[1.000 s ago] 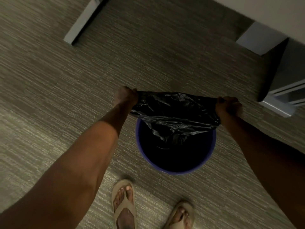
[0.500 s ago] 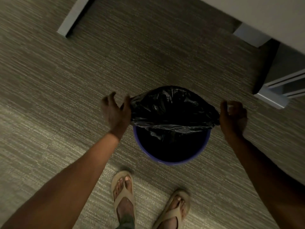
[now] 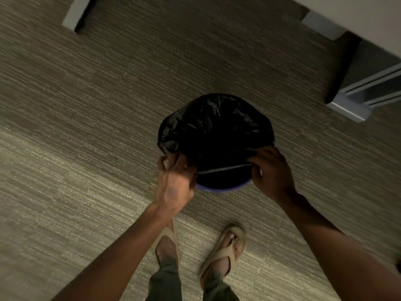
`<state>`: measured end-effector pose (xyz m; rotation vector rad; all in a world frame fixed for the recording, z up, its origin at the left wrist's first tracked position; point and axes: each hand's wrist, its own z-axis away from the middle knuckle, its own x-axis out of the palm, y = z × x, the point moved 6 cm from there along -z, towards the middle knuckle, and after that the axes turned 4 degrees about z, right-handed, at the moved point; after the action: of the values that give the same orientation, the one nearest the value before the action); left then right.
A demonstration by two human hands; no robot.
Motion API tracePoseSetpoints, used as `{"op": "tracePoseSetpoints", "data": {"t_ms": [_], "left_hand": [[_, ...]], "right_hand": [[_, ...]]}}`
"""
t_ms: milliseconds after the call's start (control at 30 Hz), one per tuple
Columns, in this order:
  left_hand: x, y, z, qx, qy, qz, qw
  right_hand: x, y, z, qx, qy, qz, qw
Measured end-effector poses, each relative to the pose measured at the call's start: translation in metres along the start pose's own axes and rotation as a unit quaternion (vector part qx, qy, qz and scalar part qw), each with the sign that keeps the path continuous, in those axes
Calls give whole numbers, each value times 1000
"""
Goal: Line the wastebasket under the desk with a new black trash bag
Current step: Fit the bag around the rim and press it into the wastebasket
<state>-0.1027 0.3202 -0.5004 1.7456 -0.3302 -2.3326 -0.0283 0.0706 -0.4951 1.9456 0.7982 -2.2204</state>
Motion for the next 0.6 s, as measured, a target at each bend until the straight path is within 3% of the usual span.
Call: {"op": "tracePoseSetpoints", "data": {"t_ms": [233, 533, 600], "left_hand": [[23, -2, 55, 41, 44, 43, 997], [59, -13, 43, 33, -115, 22, 993], [65, -19, 37, -8, -129, 110, 986]], "right_hand": [[14, 16, 68, -40, 6, 54, 998], [46, 14, 67, -10, -126, 92, 988], [48, 13, 68, 7, -135, 57, 989]]}}
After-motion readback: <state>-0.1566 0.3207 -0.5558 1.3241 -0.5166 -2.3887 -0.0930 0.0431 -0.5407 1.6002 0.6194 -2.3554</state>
